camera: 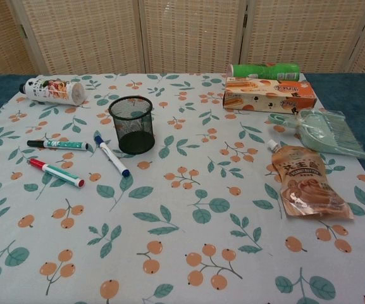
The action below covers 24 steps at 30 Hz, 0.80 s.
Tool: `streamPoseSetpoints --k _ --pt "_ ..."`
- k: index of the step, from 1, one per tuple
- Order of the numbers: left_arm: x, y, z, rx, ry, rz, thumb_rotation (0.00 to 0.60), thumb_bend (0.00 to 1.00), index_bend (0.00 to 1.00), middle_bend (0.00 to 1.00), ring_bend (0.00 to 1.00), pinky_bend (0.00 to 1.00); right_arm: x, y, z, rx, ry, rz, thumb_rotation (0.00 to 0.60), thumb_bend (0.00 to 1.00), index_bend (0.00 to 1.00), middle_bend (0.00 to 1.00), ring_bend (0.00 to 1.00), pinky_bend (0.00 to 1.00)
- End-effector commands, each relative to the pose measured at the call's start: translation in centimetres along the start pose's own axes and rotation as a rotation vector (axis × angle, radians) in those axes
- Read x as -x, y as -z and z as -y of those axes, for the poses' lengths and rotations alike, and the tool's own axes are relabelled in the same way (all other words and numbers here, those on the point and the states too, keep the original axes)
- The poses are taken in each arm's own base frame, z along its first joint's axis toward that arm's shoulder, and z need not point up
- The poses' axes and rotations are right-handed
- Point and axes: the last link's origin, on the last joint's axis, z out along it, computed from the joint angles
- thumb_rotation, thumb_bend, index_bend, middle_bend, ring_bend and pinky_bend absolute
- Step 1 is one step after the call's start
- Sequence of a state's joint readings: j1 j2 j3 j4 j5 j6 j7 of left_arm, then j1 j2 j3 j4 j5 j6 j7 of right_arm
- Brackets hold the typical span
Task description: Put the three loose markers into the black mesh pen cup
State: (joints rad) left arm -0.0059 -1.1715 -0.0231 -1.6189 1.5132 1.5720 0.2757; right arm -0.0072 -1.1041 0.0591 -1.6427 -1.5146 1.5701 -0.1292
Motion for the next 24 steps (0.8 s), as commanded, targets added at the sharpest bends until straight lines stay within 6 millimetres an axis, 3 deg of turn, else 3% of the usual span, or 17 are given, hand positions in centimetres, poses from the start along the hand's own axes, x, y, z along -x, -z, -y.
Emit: streamPoseSetpoints --k 1,9,13,15,18,20,24 --pt "0.0 0.0 0.0 0.002 0.0 0.001 0.6 0.21 0.0 0.0 0.02 0.22 0.1 0.0 0.0 -0.001 0.003 0.002 0.6 0.28 0.05 0.0 0.0 0.0" --pt "-0.3 0.3 -0.5 0.046 0.014 -0.014 0.6 0.21 0.0 0.02 0.02 0.22 0.2 -0.2 0.2 -0.002 0.008 0.01 0.6 0.28 0.05 0.0 0.0 0.0" --pt "-0.3 0.1 -0.6 0.078 0.021 0.012 0.6 0.21 0.0 0.19 0.06 0.22 0.4 -0.4 0.4 -0.009 0.011 0.014 0.6 0.28 0.05 0.0 0.0 0.0" --pt "-0.5 -0.5 -0.7 0.11 0.02 0.008 0.6 0.21 0.02 0.32 0.17 0.25 0.6 -0.7 0.6 -0.013 0.015 0.019 0.6 0.28 0.05 0.0 0.0 0.0" --pt "-1.1 -1.5 -1.2 0.17 0.036 -0.006 0.6 0.21 0.1 0.55 0.42 0.39 1.0 -1.3 0.8 -0.017 0.023 0.035 0.6 0.28 0.05 0.0 0.0 0.0" --pt "-1.5 -2.0 -1.7 0.215 0.074 0.002 0.6 0.21 0.15 0.7 0.62 0.57 1.1 -1.5 0.8 -0.018 0.025 0.043 0.6 0.28 0.05 0.0 0.0 0.0" --pt "-2.3 -4.1 -2.7 0.298 0.149 0.022 0.6 0.21 0.26 0.9 0.85 0.83 1.3 -2.1 0.7 -0.012 0.027 0.053 0.6 0.28 0.05 0.0 0.0 0.0"
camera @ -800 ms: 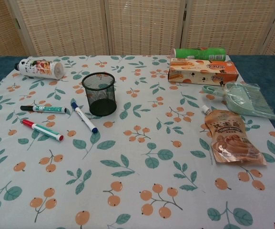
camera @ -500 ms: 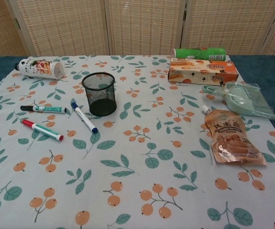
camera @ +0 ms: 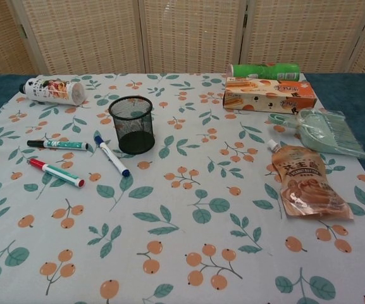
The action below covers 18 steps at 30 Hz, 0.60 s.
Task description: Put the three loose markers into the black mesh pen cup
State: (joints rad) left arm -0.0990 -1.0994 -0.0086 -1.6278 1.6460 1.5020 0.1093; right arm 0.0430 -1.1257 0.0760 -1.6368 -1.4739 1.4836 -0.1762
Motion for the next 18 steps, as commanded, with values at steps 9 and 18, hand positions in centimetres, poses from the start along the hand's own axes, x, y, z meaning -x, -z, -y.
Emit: streamPoseSetpoints --k 9,18 --pt "0.6 -6.6 -0.9 0.202 0.113 0.182 0.6 0.21 0.46 1.0 1.0 1.0 0.7 -1.5 -0.2 0.004 0.011 0.044 0.6 0.28 0.05 0.0 0.0 0.0" --pt "1.8 -11.1 -3.9 0.316 0.055 0.26 0.6 0.21 0.42 1.0 1.0 1.0 0.9 -1.5 0.1 -0.01 0.01 0.067 0.6 0.28 0.05 0.0 0.0 0.0"
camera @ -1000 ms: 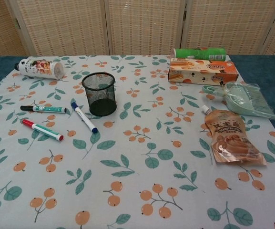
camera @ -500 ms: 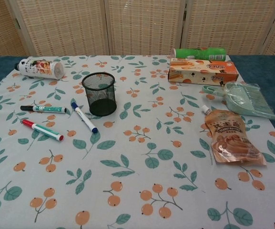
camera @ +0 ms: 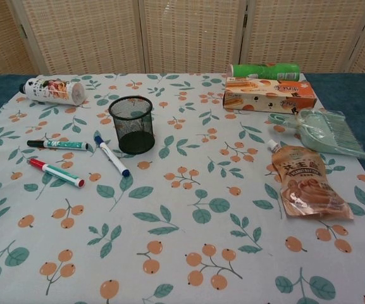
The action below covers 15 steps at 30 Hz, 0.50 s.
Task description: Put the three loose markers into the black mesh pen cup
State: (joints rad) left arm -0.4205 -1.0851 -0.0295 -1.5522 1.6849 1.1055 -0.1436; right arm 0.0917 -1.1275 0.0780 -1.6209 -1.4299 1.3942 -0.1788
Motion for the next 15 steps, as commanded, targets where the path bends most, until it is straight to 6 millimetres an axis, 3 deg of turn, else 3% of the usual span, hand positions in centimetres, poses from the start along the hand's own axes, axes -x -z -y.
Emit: streamPoseSetpoints --k 1,5,15 --pt "0.0 -2.0 -0.5 0.032 -0.016 0.025 0.6 0.21 0.41 1.0 1.0 1.0 0.0 0.0 -0.1 0.004 -0.001 0.0 0.6 0.28 0.05 0.0 0.0 0.0" --pt "0.0 -4.1 -1.1 0.065 -0.03 0.043 0.6 0.22 0.4 1.0 1.0 1.0 0.0 -0.3 -0.4 0.02 0.001 0.001 0.6 0.28 0.05 0.0 0.0 0.0" --pt "0.4 -7.9 -0.7 0.087 -0.008 0.076 0.6 0.38 0.44 1.0 1.0 1.0 0.4 -1.1 -0.6 0.051 0.019 0.008 0.6 0.28 0.05 0.0 0.0 0.0"
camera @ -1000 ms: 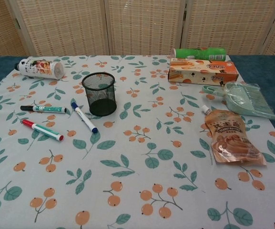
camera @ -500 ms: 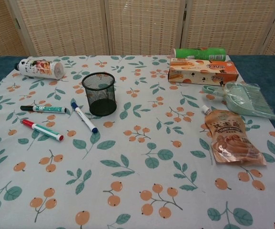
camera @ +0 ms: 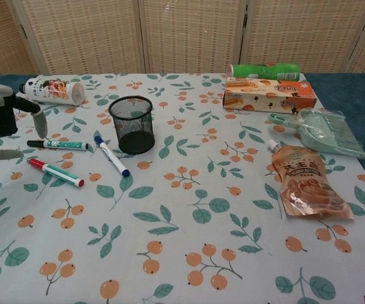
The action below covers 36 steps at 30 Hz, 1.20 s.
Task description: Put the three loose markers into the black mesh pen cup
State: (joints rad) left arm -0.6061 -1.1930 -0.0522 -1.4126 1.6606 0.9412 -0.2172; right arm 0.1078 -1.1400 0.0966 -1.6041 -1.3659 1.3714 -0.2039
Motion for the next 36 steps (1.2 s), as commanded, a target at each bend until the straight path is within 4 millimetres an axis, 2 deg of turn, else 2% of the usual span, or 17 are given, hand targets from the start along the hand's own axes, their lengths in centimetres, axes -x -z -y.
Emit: streamPoseSetpoints --k 1,9,23,36 --pt "0.2 -1.1 0.2 0.007 0.018 0.012 0.6 0.39 0.44 1.0 1.0 1.0 0.1 -0.3 0.1 0.006 0.007 0.002 0.6 0.28 0.05 0.0 0.0 0.0" --pt "1.4 -2.3 1.2 0.011 0.016 0.047 0.6 0.39 0.44 1.0 1.0 1.0 0.7 -1.3 0.2 0.01 0.015 0.034 0.6 0.28 0.05 0.0 0.0 0.0" --pt "4.5 -4.7 1.5 0.06 -0.074 0.101 0.6 0.39 0.43 1.0 1.0 1.0 0.7 -1.0 0.3 -0.007 0.005 0.043 0.6 0.28 0.05 0.0 0.0 0.0" --pt "5.1 -6.1 1.6 0.072 -0.13 0.104 0.6 0.39 0.4 1.0 1.0 1.0 0.6 -1.1 0.2 -0.014 -0.008 0.056 0.6 0.28 0.05 0.0 0.0 0.0"
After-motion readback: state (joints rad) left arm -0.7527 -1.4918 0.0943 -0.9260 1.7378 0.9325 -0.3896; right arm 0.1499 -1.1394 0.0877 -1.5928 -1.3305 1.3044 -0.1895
